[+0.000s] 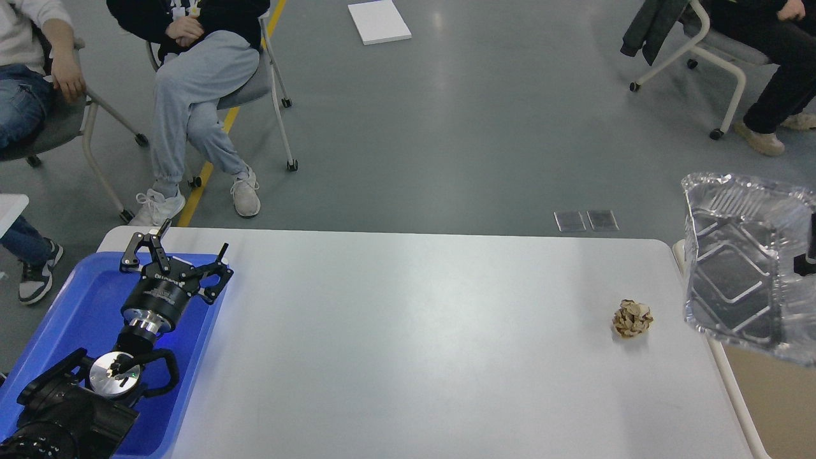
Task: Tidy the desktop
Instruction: 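Lower the foil tray into the bin and release it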
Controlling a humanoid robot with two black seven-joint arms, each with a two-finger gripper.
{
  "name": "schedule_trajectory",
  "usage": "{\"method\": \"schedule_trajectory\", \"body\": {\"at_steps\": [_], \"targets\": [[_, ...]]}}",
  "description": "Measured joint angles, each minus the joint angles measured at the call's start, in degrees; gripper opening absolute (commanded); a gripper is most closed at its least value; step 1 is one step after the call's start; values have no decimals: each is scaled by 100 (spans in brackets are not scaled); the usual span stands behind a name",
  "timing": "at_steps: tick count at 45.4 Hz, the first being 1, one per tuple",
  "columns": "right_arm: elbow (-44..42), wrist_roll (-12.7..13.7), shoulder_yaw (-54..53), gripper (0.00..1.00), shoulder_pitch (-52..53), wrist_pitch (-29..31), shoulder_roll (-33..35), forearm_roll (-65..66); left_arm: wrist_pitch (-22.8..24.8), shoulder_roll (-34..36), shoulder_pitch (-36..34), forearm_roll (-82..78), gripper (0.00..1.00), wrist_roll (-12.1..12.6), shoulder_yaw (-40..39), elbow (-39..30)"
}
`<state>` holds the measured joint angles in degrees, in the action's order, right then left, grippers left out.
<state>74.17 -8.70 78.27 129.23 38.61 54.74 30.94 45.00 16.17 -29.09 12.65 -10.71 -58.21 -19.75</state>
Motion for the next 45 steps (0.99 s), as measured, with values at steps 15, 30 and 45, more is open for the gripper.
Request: {"method": "schedule_trajectory", "body": {"at_steps": [15,30,45], "targets": [[-1159,15,-1062,0,-1343,3,921,119,0,0,0,-1,100,-1,-5,4],[-2368,19,-2448,0,-3244,-152,1260,-36,0,0,-1,1,100,-1,-6,5],[-3240,22,-3248,0,-5005,-697,1013,-928,0,0,-1,3,100,-1,-6,5]]}}
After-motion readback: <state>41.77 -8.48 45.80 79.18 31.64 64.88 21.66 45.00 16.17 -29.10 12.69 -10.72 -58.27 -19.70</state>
